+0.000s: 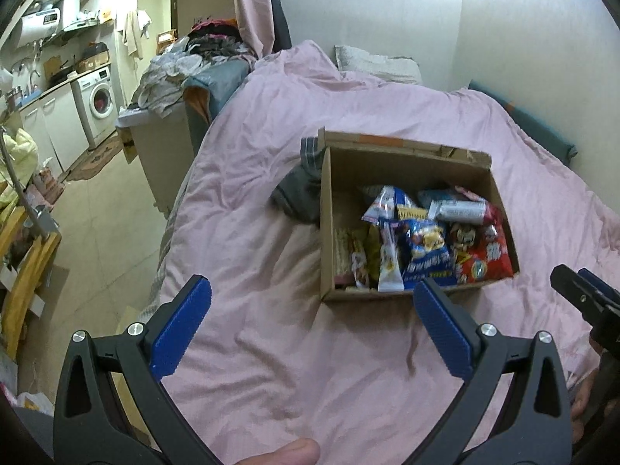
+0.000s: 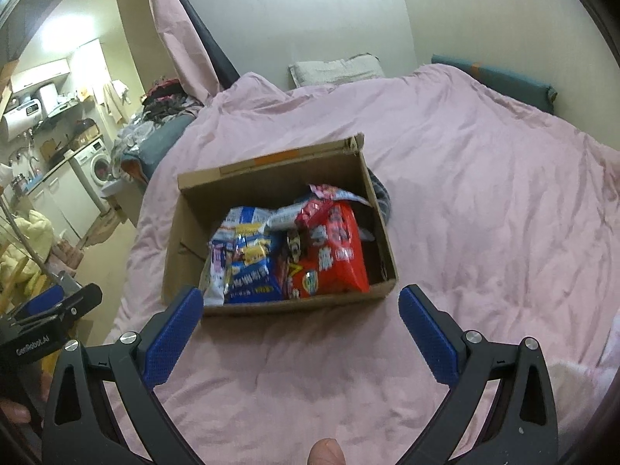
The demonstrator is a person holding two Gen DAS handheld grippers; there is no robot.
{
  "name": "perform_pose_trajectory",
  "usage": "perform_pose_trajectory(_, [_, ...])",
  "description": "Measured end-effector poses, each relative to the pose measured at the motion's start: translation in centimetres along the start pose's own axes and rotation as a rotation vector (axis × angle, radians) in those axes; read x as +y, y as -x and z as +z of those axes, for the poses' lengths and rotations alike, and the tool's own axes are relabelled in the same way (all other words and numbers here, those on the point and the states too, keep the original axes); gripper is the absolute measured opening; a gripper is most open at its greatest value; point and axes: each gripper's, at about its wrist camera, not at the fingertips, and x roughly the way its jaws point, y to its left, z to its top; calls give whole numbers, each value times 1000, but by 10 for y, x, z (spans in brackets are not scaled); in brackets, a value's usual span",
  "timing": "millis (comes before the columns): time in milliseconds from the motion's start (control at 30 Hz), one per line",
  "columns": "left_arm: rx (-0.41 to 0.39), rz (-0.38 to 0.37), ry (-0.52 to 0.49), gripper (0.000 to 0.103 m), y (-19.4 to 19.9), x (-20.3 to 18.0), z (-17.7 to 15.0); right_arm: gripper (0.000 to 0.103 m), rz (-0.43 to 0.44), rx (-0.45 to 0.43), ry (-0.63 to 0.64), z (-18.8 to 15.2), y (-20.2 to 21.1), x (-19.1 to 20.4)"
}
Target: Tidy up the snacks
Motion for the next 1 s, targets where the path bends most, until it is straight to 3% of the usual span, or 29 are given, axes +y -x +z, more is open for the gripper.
perform_pose_trajectory(267, [-14, -1, -14, 103, 2, -2, -6, 103, -66, 7, 59, -9, -14, 13])
perform_pose_trajectory(1000, [11, -5, -10, 103, -4, -6, -8, 103, -71, 11, 66, -11, -18, 18])
